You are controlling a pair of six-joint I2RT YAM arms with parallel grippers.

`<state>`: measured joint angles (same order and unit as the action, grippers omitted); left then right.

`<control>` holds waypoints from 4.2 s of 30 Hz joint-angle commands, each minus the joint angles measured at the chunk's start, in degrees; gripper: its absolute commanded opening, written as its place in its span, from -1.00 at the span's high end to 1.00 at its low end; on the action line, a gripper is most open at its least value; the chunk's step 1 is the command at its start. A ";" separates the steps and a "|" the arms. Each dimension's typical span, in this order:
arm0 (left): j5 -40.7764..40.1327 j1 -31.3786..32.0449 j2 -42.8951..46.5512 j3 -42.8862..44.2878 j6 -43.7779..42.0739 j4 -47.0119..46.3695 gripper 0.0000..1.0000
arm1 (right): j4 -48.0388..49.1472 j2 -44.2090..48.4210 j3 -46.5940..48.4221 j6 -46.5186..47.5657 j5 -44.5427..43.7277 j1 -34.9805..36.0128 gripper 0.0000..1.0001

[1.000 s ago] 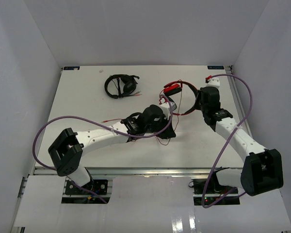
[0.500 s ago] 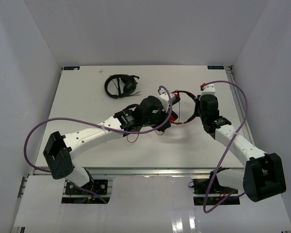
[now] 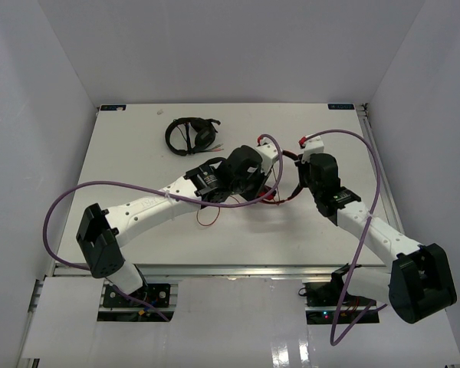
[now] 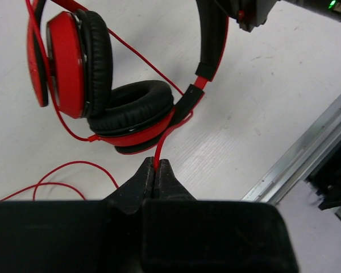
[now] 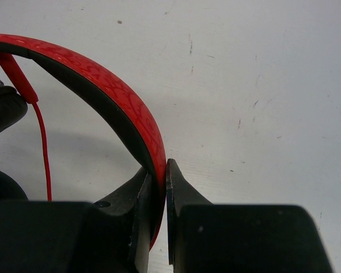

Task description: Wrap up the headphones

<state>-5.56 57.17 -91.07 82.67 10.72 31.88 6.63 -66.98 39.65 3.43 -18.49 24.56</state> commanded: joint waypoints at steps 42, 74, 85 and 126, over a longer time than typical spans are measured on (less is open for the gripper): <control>-27.22 -0.21 8.83 -12.46 -20.83 -15.66 0.60 | -3.26 2.21 3.68 -1.15 17.96 1.11 0.85; -23.25 -7.24 12.29 -18.32 -21.39 -23.09 0.08 | -5.29 5.56 2.11 0.76 27.53 1.03 0.85; -12.83 -11.63 12.70 -24.83 -12.16 -28.14 0.06 | -9.82 8.17 4.11 0.31 35.78 0.93 0.85; -1.52 -14.15 5.44 -44.88 2.32 -51.25 0.12 | -21.53 13.31 15.12 -6.60 50.55 -4.89 0.85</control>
<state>-7.44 43.71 -85.12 38.15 13.33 -18.15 -16.37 -55.99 50.60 0.24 27.00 20.29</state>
